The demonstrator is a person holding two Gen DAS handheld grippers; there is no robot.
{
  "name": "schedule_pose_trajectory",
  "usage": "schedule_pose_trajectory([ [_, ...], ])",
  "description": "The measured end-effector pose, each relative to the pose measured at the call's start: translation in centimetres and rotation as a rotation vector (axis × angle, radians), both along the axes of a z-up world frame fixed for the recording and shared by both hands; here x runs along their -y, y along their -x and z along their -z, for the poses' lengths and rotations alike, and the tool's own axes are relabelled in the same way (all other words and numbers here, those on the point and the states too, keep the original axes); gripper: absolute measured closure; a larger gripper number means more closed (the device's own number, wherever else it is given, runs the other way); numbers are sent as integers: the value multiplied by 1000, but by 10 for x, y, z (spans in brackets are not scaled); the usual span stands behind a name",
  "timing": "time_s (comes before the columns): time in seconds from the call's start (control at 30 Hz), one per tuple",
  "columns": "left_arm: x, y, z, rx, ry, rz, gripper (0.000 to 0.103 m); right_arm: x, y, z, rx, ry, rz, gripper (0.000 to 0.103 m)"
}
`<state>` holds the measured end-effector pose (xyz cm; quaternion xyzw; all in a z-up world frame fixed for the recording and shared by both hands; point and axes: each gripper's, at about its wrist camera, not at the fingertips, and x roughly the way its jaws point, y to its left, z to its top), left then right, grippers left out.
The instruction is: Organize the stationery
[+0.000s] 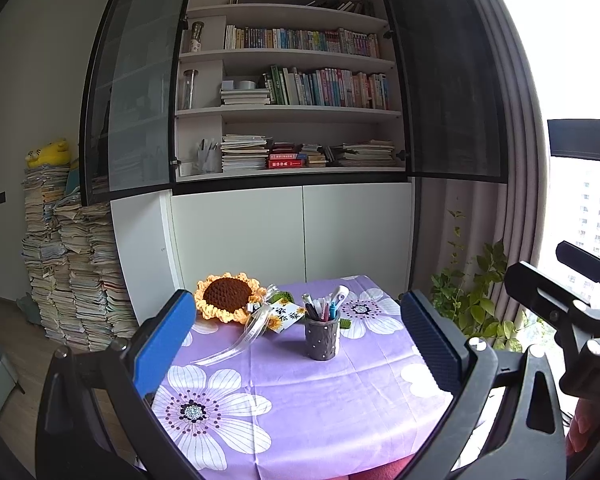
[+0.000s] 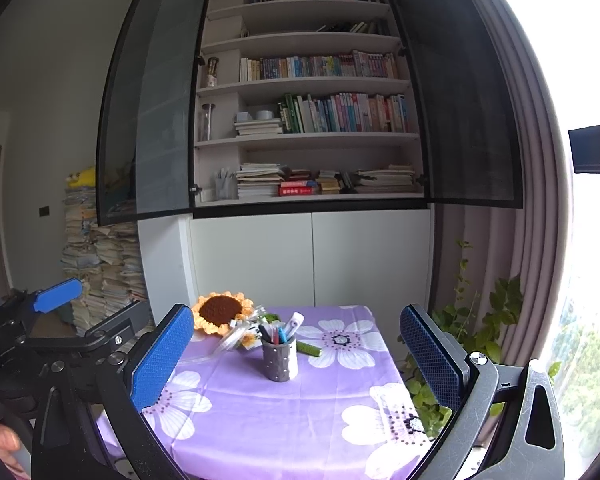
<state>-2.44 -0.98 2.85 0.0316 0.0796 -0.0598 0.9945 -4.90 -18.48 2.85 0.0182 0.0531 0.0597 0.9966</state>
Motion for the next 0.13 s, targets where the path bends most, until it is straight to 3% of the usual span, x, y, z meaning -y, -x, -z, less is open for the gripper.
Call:
schedule_pose_trajectory([
  [0.13, 1, 3, 0, 13, -7, 2, 1, -1, 0, -1, 2, 4, 0, 0],
])
